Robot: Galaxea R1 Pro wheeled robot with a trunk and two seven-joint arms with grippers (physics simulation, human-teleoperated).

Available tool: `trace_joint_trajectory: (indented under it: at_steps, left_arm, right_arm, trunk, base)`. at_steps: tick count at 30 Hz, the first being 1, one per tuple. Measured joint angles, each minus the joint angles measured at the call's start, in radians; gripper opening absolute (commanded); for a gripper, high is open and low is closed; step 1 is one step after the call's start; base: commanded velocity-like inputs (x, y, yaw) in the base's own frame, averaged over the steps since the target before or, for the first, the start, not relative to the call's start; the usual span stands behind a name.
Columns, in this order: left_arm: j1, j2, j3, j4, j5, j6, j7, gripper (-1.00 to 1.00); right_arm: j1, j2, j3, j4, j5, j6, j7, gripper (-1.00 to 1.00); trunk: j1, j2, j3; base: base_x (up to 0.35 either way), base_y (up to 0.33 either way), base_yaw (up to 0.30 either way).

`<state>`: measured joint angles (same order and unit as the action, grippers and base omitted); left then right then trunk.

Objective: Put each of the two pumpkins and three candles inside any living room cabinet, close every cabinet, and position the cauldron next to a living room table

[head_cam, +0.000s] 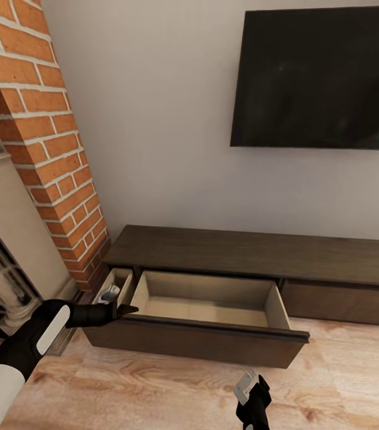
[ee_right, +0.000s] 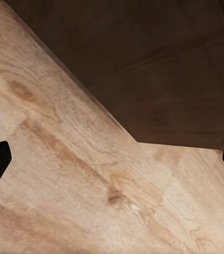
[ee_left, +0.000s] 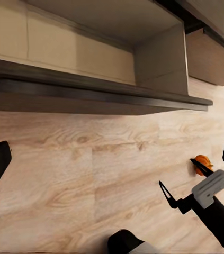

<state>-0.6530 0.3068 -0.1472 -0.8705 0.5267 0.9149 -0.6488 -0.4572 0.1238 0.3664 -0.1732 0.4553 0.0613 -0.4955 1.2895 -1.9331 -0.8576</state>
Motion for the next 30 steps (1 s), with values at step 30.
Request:
trace_joint_trajectory:
  at_steps: [30]
  left_arm:
    - [0.113,0.066,-0.258,0.176,-0.011,-0.008,-0.031,1.00]
  right_arm:
    - [0.000,0.000,0.000,0.006,0.002,0.002,0.003,1.00]
  trunk:
    - [-0.115,0.210,0.094]
  base:
    - [0.000,0.000,0.000]
